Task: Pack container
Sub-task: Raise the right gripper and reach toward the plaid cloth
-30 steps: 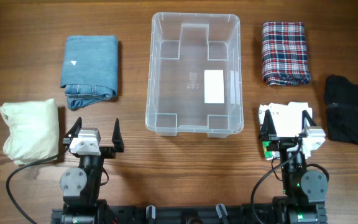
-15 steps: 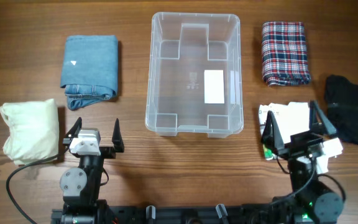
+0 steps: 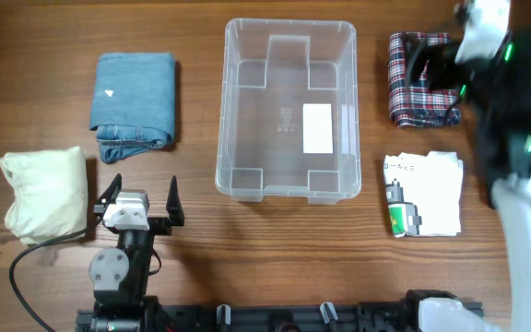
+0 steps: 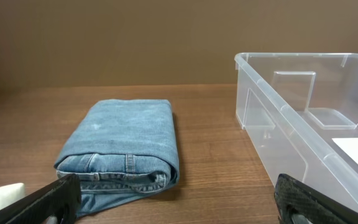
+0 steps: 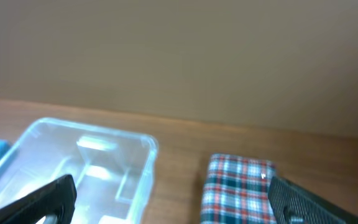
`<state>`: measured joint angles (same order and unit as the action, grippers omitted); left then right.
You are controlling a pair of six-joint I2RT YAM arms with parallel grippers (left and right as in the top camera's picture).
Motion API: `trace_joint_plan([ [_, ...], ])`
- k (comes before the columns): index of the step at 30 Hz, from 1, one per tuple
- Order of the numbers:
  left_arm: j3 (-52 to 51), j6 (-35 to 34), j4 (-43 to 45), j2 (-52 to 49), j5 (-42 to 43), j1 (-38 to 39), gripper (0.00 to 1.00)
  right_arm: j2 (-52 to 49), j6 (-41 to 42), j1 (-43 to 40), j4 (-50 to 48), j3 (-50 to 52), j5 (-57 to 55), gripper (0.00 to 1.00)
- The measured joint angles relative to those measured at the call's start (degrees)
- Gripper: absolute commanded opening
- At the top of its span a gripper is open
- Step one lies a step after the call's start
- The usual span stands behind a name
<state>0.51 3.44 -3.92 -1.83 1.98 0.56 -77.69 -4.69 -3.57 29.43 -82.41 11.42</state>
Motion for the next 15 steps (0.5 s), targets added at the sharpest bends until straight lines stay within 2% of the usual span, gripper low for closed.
trace_joint_plan([
  [2,0.0,0.0,0.0,0.0,0.0,0.0,1.0,-6.14,0.44,-2.32,4.04,-6.75,1.27,1.0],
  [4,0.0,0.0,0.0,0.0,0.0,0.0,1.0,-10.14,1.4,-3.43,5.79,-9.27,3.69,1.0],
  [15,0.0,0.0,0.0,0.0,0.0,0.0,1.0,-26.29,0.5,-3.34,7.08,-9.57,1.77,1.0],
])
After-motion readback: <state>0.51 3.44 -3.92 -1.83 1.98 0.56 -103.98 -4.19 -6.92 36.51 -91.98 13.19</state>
